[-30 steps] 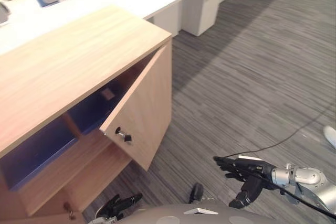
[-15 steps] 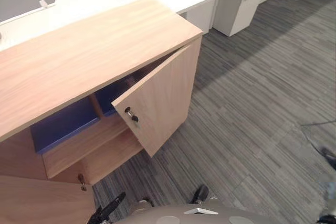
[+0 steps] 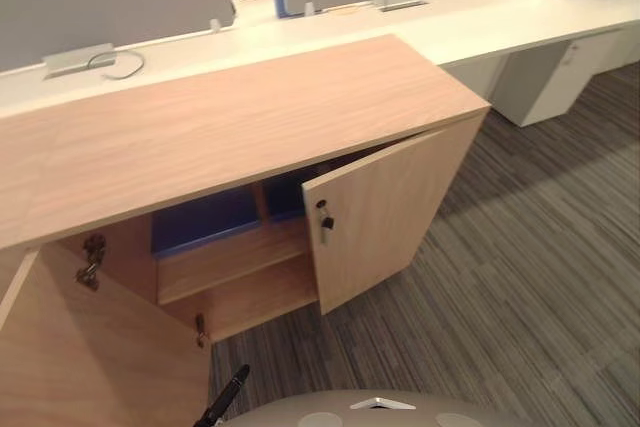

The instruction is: Walk over to the cabinet, pick up the folder, carry it to the office cabinet, place the folder inside the office cabinet, then close the office cabinet door

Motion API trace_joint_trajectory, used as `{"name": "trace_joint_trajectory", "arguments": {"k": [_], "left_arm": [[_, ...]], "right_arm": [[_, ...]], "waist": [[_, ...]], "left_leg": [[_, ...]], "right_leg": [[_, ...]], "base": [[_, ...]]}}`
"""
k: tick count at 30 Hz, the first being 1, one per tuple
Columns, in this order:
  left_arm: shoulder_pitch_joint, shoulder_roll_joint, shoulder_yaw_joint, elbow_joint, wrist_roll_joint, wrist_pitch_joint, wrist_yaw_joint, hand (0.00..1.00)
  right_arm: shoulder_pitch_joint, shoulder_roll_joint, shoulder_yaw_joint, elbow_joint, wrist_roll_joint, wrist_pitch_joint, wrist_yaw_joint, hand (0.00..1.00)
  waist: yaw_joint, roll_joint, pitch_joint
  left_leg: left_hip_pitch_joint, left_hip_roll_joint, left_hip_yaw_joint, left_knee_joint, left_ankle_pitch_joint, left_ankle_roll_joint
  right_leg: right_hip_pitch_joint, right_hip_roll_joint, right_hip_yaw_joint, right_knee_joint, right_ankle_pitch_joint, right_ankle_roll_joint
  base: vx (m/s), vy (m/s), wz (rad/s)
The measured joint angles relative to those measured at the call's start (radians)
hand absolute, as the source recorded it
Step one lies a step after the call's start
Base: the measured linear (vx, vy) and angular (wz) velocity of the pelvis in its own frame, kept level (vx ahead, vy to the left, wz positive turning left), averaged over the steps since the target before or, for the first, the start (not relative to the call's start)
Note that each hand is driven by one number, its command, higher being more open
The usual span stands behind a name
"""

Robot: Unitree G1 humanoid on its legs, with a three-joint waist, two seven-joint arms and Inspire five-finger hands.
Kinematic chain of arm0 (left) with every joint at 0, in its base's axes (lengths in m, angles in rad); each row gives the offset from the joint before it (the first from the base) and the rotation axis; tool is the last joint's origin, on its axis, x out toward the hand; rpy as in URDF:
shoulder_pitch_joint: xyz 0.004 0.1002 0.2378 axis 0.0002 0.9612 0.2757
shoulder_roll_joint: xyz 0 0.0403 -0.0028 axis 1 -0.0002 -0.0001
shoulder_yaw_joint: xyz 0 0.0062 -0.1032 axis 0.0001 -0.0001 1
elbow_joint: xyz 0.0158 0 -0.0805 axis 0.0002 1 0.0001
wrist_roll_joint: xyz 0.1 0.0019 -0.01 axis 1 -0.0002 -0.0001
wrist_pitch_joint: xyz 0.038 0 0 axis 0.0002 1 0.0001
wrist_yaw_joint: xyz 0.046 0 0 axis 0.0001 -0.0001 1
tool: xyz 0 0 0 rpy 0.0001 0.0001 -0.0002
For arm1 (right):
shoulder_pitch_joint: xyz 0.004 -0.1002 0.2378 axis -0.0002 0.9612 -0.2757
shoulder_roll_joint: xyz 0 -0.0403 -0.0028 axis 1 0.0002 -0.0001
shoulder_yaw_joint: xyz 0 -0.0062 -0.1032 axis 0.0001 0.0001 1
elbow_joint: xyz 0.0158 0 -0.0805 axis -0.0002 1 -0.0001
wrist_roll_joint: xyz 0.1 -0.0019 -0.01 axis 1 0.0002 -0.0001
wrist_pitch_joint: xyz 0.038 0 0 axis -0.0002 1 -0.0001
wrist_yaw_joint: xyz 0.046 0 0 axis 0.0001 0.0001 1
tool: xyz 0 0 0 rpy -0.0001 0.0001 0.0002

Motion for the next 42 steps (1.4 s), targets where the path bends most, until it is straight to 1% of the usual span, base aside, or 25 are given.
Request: {"name": "trace_joint_trajectory", "arguments": {"k": [3, 5, 7, 9, 10, 11, 14, 16, 17, 18, 20, 22, 25, 28, 31, 33, 34, 35, 36, 37, 38, 39, 40, 41, 42], "left_arm": [[0.005, 0.038, -0.129, -0.013, -0.002, -0.005, 0.016, 1.0], [0.002, 0.07, -0.226, -0.015, 0.0, -0.008, 0.025, 1.0], [0.002, 0.086, -0.313, -0.016, 0.003, -0.025, 0.026, 1.0], [-0.007, 0.098, -0.389, -0.015, 0.005, -0.026, 0.036, 1.0], [-0.021, 0.114, -0.446, -0.015, 0.005, -0.028, 0.046, 1.0], [-0.045, 0.126, -0.487, -0.014, 0.007, -0.032, 0.055, 1.0], [-0.088, 0.127, -0.532, -0.011, 0.01, -0.06, 0.057, 1.0], [-0.086, 0.128, -0.541, -0.009, 0.013, -0.073, 0.058, 1.0], [-0.083, 0.142, -0.533, -0.005, 0.008, -0.074, 0.058, 1.0], [-0.083, 0.144, -0.528, -0.003, 0.008, -0.075, 0.06, 1.0], [-0.094, 0.125, -0.503, 0.014, 0.01, -0.073, 0.061, 1.0], [-0.093, 0.107, -0.452, 0.018, 0.009, -0.073, 0.062, 1.0], [-0.084, 0.086, -0.356, 0.008, 0.011, -0.074, 0.058, 1.0], [-0.085, 0.082, -0.309, -0.023, 0.007, -0.08, 0.042, 1.0], [-0.081, 0.061, -0.275, -0.038, -0.014, -0.081, 0.043, 1.0], [-0.082, 0.055, -0.275, -0.055, -0.042, -0.081, 0.043, 1.0], [-0.085, 0.048, -0.273, -0.068, -0.054, -0.083, 0.043, 1.0], [-0.082, 0.045, -0.26, -0.069, -0.071, -0.082, 0.043, 1.0], [-0.082, 0.039, -0.246, -0.069, -0.075, -0.081, 0.043, 1.0], [-0.074, 0.016, -0.233, -0.07, -0.076, -0.081, 0.043, 1.0], [-0.07, 0.006, -0.233, -0.081, -0.076, -0.081, 0.041, 1.0], [-0.07, 0.006, -0.231, -0.086, -0.076, -0.081, 0.039, 1.0], [-0.075, 0.031, -0.205, -0.096, -0.076, -0.08, 0.027, 1.0], [-0.083, 0.025, -0.162, -0.091, -0.08, -0.07, 0.02, 1.0], [-0.074, 0.02, -0.139, -0.084, -0.08, -0.065, 0.017, 1.0]], "right_arm": [[0.009, -0.054, 0.349, 0.051, -0.04, 0.002, -0.009, 1.0], [-0.005, -0.108, 0.458, 0.079, -0.075, 0.048, -0.008, 1.0], [-0.028, -0.135, 0.49, 0.082, -0.094, 0.05, 0.003, 1.0], [-0.096, -0.146, 0.493, 0.067, -0.093, 0.043, 0.07, 1.0], [-0.135, -0.135, 0.495, 0.032, -0.105, 0.038, 0.112, 1.0], [-0.164, -0.12, 0.495, -0.006, -0.126, 0.028, 0.145, 1.0], [-0.181, -0.109, 0.48, -0.059, -0.128, 0.002, 0.187, 1.0], [-0.181, -0.097, 0.462, -0.033, -0.105, 0.002, 0.193, 1.0], [-0.177, -0.076, 0.426, -0.007, -0.079, 0.001, 0.193, 1.0], [-0.173, -0.065, 0.377, 0.02, -0.064, 0.001, 0.192, 1.0], [-0.163, -0.062, 0.283, 0.075, -0.029, 0.003, 0.188, 1.0], [-0.133, -0.059, 0.248, 0.084, -0.018, 0.007, 0.184, 1.0], [-0.083, -0.047, 0.193, 0.082, -0.019, 0.0, 0.171, 1.0], [-0.06, -0.01, 0.152, 0.082, -0.02, 0.0, 0.168, 1.0], [-0.052, -0.007, 0.149, 0.078, -0.023, -0.003, 0.166, 1.0], [-0.055, -0.005, 0.141, 0.059, -0.024, -0.003, 0.166, 1.0], [-0.065, 0.002, 0.127, 0.043, -0.027, -0.008, 0.165, 1.0], [-0.075, 0.005, 0.117, 0.033, -0.032, -0.014, 0.166, 1.0], [-0.075, 0.003, 0.103, 0.024, -0.033, -0.014, 0.166, 1.0], [-0.074, -0.005, 0.054, 0.012, -0.033, -0.014, 0.166, 1.0], [-0.075, -0.007, 0.001, 0.007, -0.033, -0.012, 0.163, 1.0], [-0.075, 0.0, -0.025, 0.001, -0.033, -0.01, 0.164, 1.0], [-0.073, 0.034, -0.087, 0.006, -0.034, -0.001, 0.168, 1.0], [-0.074, 0.029, -0.176, 0.002, -0.034, 0.01, 0.171, 1.0], [-0.067, 0.03, -0.235, 0.001, -0.033, 0.011, 0.169, 1.0]], "waist": [[0.029, -0.037, 0.006], [0.048, -0.041, 0.007], [0.059, -0.033, 0.014], [0.063, -0.016, 0.039], [0.058, -0.001, 0.055], [0.058, 0.007, 0.085], [0.057, 0.011, 0.105], [0.054, -0.014, 0.112], [0.042, -0.059, 0.113], [0.047, -0.079, 0.097], [0.043, -0.04, 0.109], [0.044, -0.031, 0.114], [0.045, -0.039, 0.116], [0.045, -0.069, 0.124], [0.048, -0.068, 0.125], [0.048, -0.058, 0.135], [0.052, -0.052, 0.143], [0.045, -0.046, 0.149], [0.046, -0.031, 0.158], [0.046, -0.004, 0.163], [0.048, 0.011, 0.16], [0.046, 0.007, 0.157], [0.045, -0.063, 0.145], [0.05, -0.025, 0.146], [0.048, -0.011, 0.143]], "left_leg": [[-0.025, -0.025, -0.092, 0.003, 0.017, 0.024], [-0.028, -0.05, -0.169, 0.006, 0.028, 0.039], [-0.031, -0.065, -0.236, 0.006, 0.032, 0.051], [-0.033, -0.063, -0.296, 0.006, 0.036, 0.069], [-0.051, -0.05, -0.345, 0.018, 0.039, 0.073], [-0.058, -0.041, -0.399, 0.035, 0.038, 0.072], [-0.084, -0.058, -0.568, 0.051, 0.049, 0.062], [-0.087, -0.084, -0.642, 0.052, 0.058, 0.046], [-0.101, -0.112, -0.689, 0.049, 0.071, 0.026], [-0.113, -0.124, -0.717, 0.035, 0.085, 0.01], [-0.118, -0.093, -0.742, 0.017, 0.113, -0.014], [-0.117, -0.076, -0.761, 0.007, 0.119, -0.025], [-0.117, -0.048, -0.786, 0.007, 0.116, -0.04], [-0.141, -0.028, -0.841, 0.006, 0.126, -0.055], [-0.163, -0.027, -0.883, 0.012, 0.149, -0.059], [-0.197, -0.031, -0.835, 0.053, 0.149, -0.047], [-0.233, -0.012, -0.702, 0.126, 0.091, 0.014], [-0.292, 0.046, -0.509, 0.259, 0.013, 0.057], [-0.304, 0.076, -0.443, 0.316, -0.012, 0.066], [-0.313, 0.1, -0.406, 0.368, -0.038, 0.049], [-0.321, 0.083, -0.398, 0.369, -0.042, 0.047], [-0.324, 0.072, -0.382, 0.359, -0.046, 0.041], [-0.353, 0.061, -0.312, 0.425, -0.082, 0.07], [-0.404, 0.132, -0.299, 0.68, -0.14, 0.098], [-0.407, 0.165, -0.3, 0.761, -0.183, 0.085]], "right_leg": [[0.029, -0.024, -0.021, 0.009, 0.002, -0.003], [0.07, -0.057, -0.065, 0.047, 0.0, -0.004], [0.085, -0.099, -0.058, 0.128, -0.005, -0.013], [0.042, -0.127, 0.105, 0.25, -0.037, -0.061], [-0.003, -0.068, 0.33, 0.26, -0.145, -0.062], [-0.026, 0.017, 0.563, 0.256, -0.214, -0.048], [-0.069, 0.135, 0.881, 0.263, -0.306, -0.032], [-0.091, 0.134, 0.98, 0.244, -0.306, -0.026], [-0.09, 0.126, 1.036, 0.231, -0.343, 0.007], [-0.089, 0.118, 1.041, 0.21, -0.385, 0.021], [-0.084, 0.146, 0.981, 0.201, -0.381, 0.014], [-0.054, 0.164, 0.95, 0.17, -0.369, 0.013], [-0.01, 0.205, 0.922, 0.124, -0.331, 0.022], [-0.001, 0.226, 0.869, 0.1, -0.304, 0.009], [0.013, 0.238, 0.812, 0.101, -0.285, 0.001], [0.02, 0.237, 0.773, 0.108, -0.27, -0.011], [0.02, 0.234, 0.759, 0.111, -0.263, -0.021], [0.028, 0.231, 0.742, 0.117, -0.263, -0.022], [0.041, 0.235, 0.737, 0.124, -0.264, -0.023], [0.055, 0.242, 0.726, 0.136, -0.273, -0.032], [0.052, 0.23, 0.72, 0.134, -0.282, -0.047], [0.053, 0.222, 0.716, 0.116, -0.286, -0.054], [0.05, 0.159, 0.694, 0.054, -0.336, -0.076], [0.047, 0.158, 0.671, 0.073, -0.328, -0.009], [0.05, 0.163, 0.663, 0.091, -0.335, 0.001]], "base": [[0.08, 0.125, 0.87], [0.1, 0.082, 1.09], [0.12, 0.078, 1.05], [0.1, 0.041, 0.89], [0.02, -0.046, 1.09], [-0.01, -0.111, 1.26], [-0.01, -0.151, 1.67], [-0.03, -0.195, 1.51], [-0.02, -0.265, 1.57], [0.0, -0.237, 1.23], [0.02, -0.191, 0.73], [0.05, -0.135, 0.38], [0.1, -0.106, 0.28], [0.06, -0.044, 0.54], [0.01, -0.022, 0.68], [-0.05, 0.031, 0.69], [-0.1, 0.04, 0.42], [-0.09, 0.047, 0.38], [-0.07, 0.064, 0.37], [-0.07, 0.1, 0.33], [-0.07, 0.121, 0.34], [-0.05, 0.142, 0.38], [-0.05, 0.148, 0.32], [-0.04, 0.162, 0.29], [-0.01, 0.209, 0.31]]}}
